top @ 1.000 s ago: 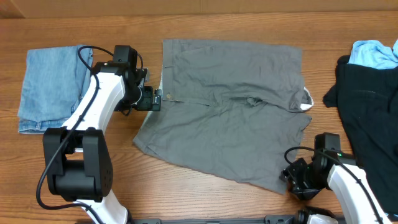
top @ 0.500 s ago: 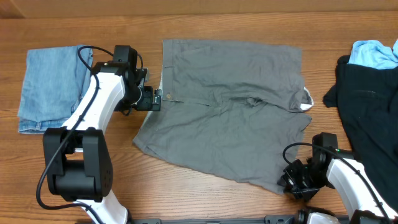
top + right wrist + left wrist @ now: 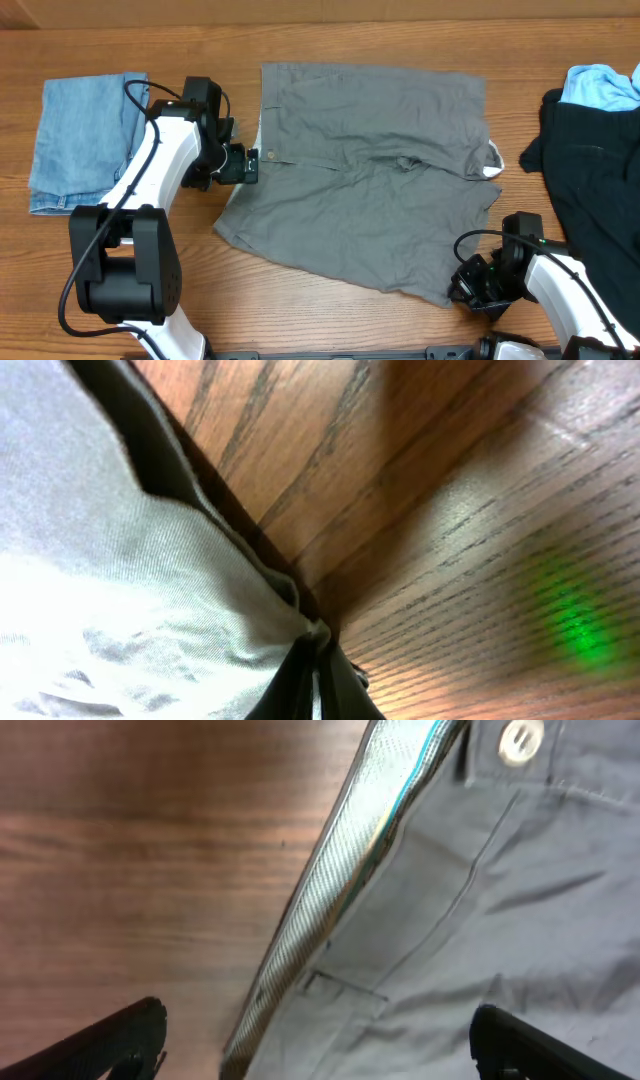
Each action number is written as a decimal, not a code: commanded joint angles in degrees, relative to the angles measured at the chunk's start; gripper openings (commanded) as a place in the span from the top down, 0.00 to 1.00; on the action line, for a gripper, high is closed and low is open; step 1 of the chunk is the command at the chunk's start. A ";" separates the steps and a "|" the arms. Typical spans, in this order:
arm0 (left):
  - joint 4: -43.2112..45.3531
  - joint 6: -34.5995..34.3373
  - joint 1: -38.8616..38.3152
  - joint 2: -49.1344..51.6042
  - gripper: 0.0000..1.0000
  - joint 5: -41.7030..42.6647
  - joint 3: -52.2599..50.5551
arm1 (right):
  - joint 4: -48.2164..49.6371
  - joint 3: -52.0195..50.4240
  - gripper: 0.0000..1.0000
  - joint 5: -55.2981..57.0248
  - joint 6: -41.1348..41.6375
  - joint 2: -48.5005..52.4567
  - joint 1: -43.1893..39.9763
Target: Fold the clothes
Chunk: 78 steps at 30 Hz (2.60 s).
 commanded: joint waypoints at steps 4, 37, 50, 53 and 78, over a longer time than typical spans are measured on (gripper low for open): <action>-3.85 -2.05 2.43 -0.15 0.00 -0.15 0.42 | -1.03 2.05 0.96 0.94 -2.19 0.20 0.28; -6.97 -2.43 6.23 -0.15 0.00 3.08 0.50 | -0.52 0.24 0.24 -7.39 -2.14 0.15 0.28; -6.88 -2.43 5.81 -0.15 0.00 3.34 0.50 | -6.03 1.57 0.23 -4.11 -2.32 -8.44 0.22; -6.71 -2.43 5.81 -0.15 0.00 3.34 0.50 | -7.19 1.16 0.23 -4.13 -2.32 -8.37 0.24; -6.58 -2.43 5.81 -0.15 0.00 4.20 0.50 | 0.52 -2.64 0.62 -2.01 0.87 -8.37 0.22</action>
